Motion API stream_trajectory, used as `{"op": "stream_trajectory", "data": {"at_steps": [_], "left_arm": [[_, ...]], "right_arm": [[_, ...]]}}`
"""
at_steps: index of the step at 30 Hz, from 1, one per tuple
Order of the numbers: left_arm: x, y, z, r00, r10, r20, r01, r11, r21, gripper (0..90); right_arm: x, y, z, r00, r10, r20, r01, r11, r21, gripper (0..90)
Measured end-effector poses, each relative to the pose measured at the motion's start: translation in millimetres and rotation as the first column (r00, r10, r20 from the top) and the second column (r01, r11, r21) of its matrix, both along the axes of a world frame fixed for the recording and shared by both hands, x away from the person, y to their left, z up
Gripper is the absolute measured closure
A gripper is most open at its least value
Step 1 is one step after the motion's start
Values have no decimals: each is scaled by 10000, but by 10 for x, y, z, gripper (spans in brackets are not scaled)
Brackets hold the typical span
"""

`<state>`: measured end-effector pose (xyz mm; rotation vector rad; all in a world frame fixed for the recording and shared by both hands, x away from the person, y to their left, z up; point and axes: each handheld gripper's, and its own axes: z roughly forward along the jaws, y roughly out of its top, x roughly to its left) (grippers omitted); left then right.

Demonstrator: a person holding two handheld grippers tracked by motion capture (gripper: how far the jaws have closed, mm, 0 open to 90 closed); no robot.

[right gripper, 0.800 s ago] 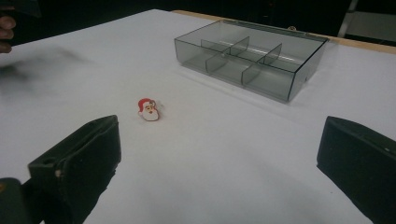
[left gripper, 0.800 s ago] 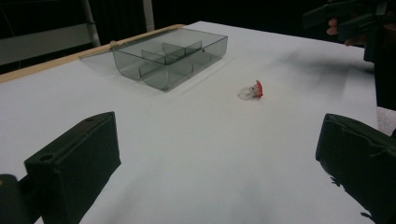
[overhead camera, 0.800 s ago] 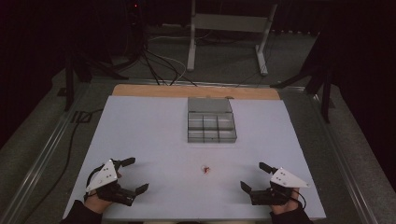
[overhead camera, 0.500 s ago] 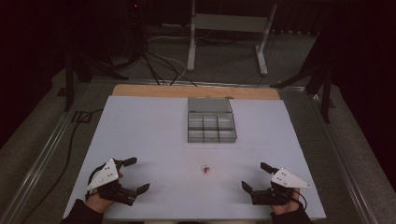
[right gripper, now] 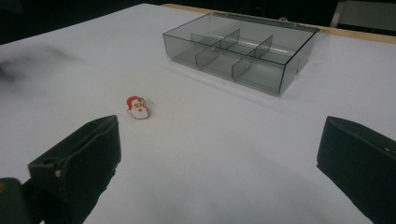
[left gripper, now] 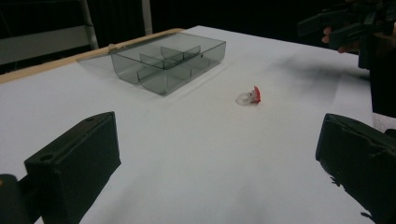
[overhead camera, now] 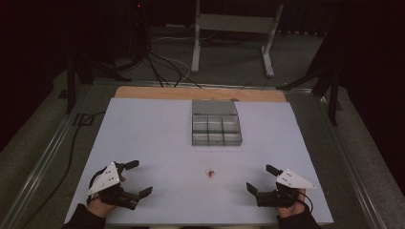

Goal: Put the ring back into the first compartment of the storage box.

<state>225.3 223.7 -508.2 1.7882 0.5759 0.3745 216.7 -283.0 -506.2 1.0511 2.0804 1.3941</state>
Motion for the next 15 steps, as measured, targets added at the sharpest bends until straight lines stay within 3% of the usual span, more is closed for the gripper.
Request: {"op": "stream_trajectory", "data": {"at_steps": [15], "left_arm": [[1,-9,5,9999,-113,-9,113,9999,-102,5]], "right_arm": [[9,13,153,9985,-306,457,306,9995,11,0]]}}
